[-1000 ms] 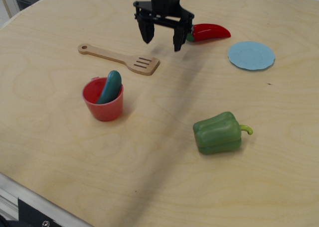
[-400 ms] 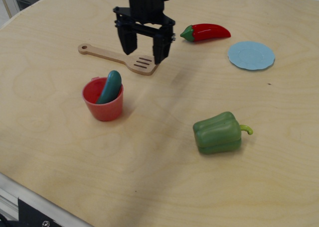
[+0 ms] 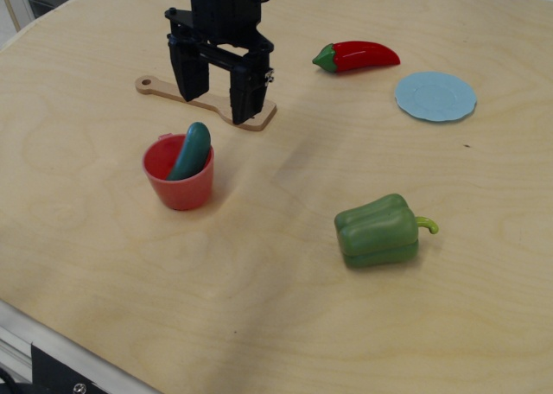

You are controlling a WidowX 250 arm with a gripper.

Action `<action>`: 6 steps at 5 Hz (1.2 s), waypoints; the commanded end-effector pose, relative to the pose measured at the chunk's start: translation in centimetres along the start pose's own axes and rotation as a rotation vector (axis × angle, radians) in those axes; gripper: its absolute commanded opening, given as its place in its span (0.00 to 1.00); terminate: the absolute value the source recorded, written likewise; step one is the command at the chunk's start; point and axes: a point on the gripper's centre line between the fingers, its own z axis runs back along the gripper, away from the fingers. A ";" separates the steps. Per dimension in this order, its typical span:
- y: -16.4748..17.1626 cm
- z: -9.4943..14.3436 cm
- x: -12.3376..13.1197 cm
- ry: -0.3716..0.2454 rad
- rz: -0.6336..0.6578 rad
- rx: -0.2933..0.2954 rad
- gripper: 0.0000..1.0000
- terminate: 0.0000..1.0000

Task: Take cucumber out of cup

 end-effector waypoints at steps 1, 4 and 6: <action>1.2 0.3 -0.6 0.002 0.001 0.077 1.00 0.00; 1.0 -1.1 -1.4 0.051 0.005 0.060 1.00 0.00; 0.9 -1.5 -2.1 0.065 0.022 0.072 1.00 0.00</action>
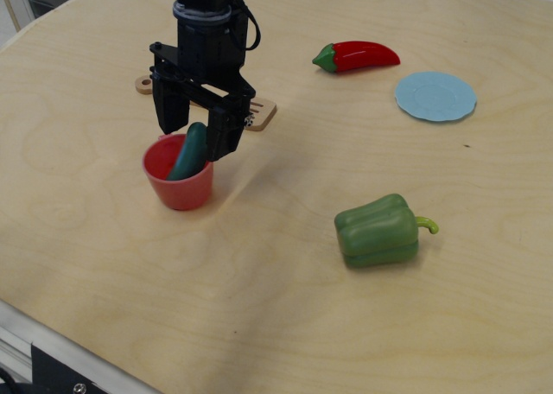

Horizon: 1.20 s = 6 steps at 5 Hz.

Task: Take cucumber out of cup

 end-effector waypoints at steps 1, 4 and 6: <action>0.5 0.8 0.1 -0.028 0.009 0.033 0.00 0.00; 1.5 3.0 -1.9 -0.076 0.071 0.054 0.00 0.00; 2.0 4.7 -2.3 -0.147 0.092 0.047 0.00 0.00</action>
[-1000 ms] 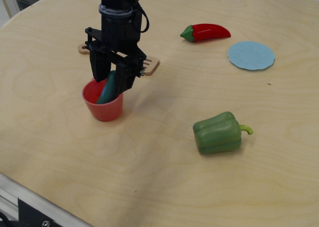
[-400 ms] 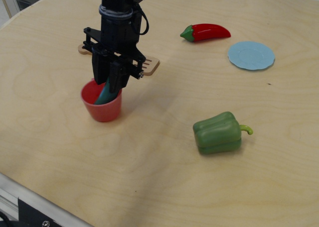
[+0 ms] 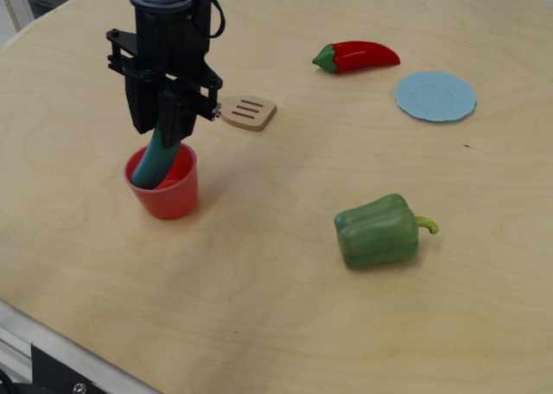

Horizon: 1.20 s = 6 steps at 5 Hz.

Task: Take cucumber out of cup

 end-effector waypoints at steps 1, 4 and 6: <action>-0.6 4.7 2.8 -0.169 -0.031 -0.010 0.00 0.00; -6.5 7.0 9.5 -0.230 -0.127 -0.123 0.00 0.00; -7.3 2.2 11.8 -0.063 0.007 -0.209 0.00 0.00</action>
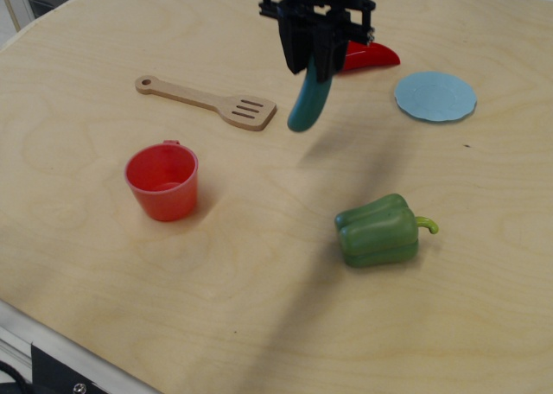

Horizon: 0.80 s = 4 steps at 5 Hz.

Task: Take cucumber out of cup

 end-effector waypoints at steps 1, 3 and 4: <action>0.1 -1.6 1.9 0.034 0.072 -0.008 0.00 0.00; -0.1 -2.5 3.4 -0.026 0.050 0.030 1.00 0.00; 0.0 -2.0 3.5 -0.056 0.070 0.039 1.00 0.00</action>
